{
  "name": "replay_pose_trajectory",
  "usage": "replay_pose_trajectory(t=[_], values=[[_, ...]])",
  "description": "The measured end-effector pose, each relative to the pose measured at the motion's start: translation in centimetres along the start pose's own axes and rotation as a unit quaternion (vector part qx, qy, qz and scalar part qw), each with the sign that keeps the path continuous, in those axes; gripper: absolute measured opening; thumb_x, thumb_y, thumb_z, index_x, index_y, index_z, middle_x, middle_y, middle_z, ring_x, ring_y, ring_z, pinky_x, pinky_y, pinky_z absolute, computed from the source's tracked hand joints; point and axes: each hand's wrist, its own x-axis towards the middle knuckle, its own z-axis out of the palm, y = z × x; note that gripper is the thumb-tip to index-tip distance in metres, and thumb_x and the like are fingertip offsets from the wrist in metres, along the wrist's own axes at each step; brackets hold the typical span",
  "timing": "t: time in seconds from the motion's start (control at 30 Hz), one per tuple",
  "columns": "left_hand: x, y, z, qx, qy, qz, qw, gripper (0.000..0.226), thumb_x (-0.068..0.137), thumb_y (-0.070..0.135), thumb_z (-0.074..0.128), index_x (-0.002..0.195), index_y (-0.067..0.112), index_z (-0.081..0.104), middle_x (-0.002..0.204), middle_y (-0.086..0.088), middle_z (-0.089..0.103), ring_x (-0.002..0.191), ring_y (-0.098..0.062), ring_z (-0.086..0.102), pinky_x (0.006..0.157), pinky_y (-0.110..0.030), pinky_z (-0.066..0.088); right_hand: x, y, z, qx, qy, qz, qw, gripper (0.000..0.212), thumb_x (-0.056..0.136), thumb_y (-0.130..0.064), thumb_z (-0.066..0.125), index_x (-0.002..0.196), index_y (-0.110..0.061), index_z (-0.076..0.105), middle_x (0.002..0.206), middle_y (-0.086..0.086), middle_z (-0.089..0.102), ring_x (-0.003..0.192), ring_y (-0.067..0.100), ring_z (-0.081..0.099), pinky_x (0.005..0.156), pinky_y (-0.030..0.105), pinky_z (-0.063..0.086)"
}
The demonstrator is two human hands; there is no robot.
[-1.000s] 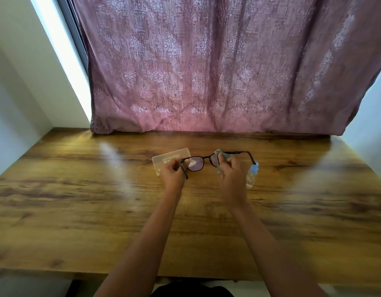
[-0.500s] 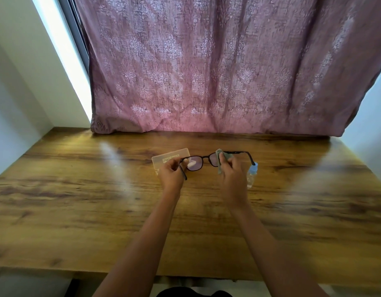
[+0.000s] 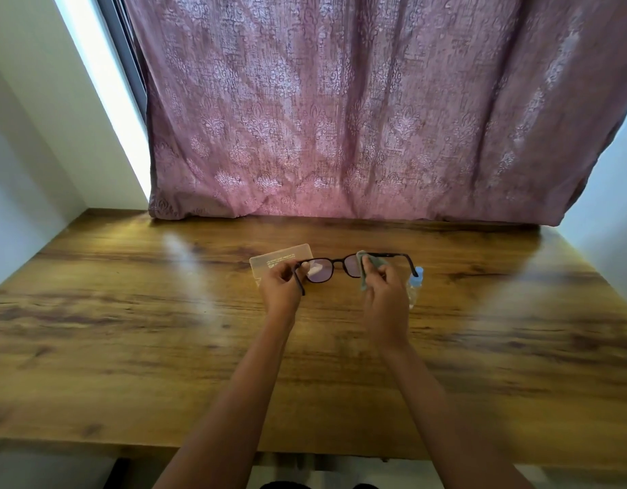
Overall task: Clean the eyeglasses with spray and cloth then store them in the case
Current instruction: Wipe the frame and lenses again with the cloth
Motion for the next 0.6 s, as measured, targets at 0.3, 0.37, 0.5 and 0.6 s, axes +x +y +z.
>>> replay_pose_trajectory(t=[0.3,0.37,0.5,0.6], values=[[0.1,0.0,-0.4,-0.004,0.011,0.007,1.000,0.010,0.083,0.011,0.066,0.091,0.007,0.067,0.084,-0.010,0.066,0.082,-0.019,0.059,0.069,-0.028,0.047,-2.0,-0.9,-0.3,-0.001,-0.027,-0.022,0.999,0.037,0.090,-0.016,0.043,0.122,-0.003,0.057,0.086,-0.001,0.046,0.077,0.004,0.041,0.059,0.012,0.039],[0.1,-0.1,-0.4,-0.006,0.011,0.001,1.000,0.010,0.082,0.010,0.067,0.091,0.006,0.067,0.085,-0.010,0.065,0.082,-0.018,0.058,0.068,-0.026,0.046,-1.9,-0.3,-0.6,-0.006,-0.016,-0.010,1.000,0.039,0.091,-0.021,0.039,0.122,-0.005,0.057,0.089,-0.004,0.046,0.078,0.004,0.042,0.058,0.006,0.035],[0.2,-0.3,-0.3,-0.023,0.003,-0.009,1.000,0.015,0.081,0.010,0.068,0.094,0.003,0.067,0.088,-0.012,0.066,0.085,-0.020,0.060,0.071,-0.027,0.048,-0.4,0.1,-0.1,-0.022,0.004,-0.003,1.000,0.043,0.084,0.004,0.059,0.125,-0.004,0.054,0.097,0.013,0.058,0.080,0.024,0.058,0.064,0.033,0.056],[0.2,-0.2,-0.1,-0.032,0.003,-0.003,0.999,0.014,0.081,0.009,0.067,0.094,0.002,0.066,0.085,-0.010,0.065,0.084,-0.019,0.059,0.070,-0.025,0.048,0.4,-0.7,0.6,-0.007,-0.012,-0.010,1.000,0.042,0.087,0.000,0.056,0.129,-0.004,0.050,0.099,0.013,0.056,0.086,0.024,0.057,0.069,0.036,0.055]])
